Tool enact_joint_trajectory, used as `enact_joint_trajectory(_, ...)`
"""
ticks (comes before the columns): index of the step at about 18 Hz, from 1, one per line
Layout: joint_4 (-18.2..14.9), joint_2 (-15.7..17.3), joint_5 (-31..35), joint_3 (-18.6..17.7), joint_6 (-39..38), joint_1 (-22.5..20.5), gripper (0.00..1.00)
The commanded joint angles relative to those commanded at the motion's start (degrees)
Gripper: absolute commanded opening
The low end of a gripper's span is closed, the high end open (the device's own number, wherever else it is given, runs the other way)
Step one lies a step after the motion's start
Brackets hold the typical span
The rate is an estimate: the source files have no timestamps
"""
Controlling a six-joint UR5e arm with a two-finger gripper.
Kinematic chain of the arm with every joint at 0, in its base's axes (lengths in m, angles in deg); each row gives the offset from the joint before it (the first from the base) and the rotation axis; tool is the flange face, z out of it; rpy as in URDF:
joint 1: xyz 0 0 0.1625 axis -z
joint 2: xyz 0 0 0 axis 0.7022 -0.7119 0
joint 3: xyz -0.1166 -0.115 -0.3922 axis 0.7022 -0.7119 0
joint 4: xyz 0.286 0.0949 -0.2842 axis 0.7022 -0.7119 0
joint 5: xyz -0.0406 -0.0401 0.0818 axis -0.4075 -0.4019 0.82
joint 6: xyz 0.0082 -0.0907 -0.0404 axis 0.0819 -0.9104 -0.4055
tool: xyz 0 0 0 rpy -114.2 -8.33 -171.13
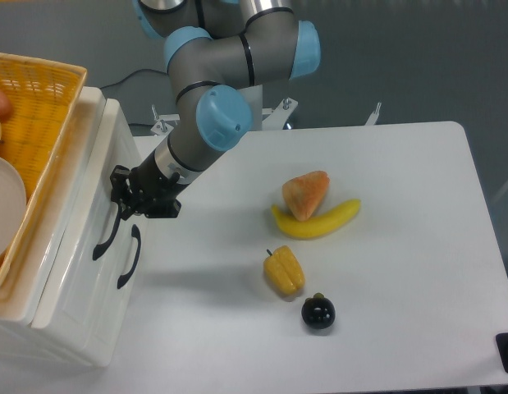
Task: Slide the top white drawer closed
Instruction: 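Press the gripper against the drawer front to seat it fully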
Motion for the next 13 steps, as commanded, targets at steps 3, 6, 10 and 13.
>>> enact_joint_trajectory(3,0.0,0.2,0.1,-0.1,0.0,0.0,0.12)
enact_joint_trajectory(6,0.1,0.2,0.0,-0.1,-0.1,0.1,0.12)
enact_joint_trajectory(10,0.0,0.2,-0.1,-0.1,-0.2,0.5,0.12)
enact_joint_trajectory(13,0.1,0.0,0.0,0.0,-0.1,0.4,0.14)
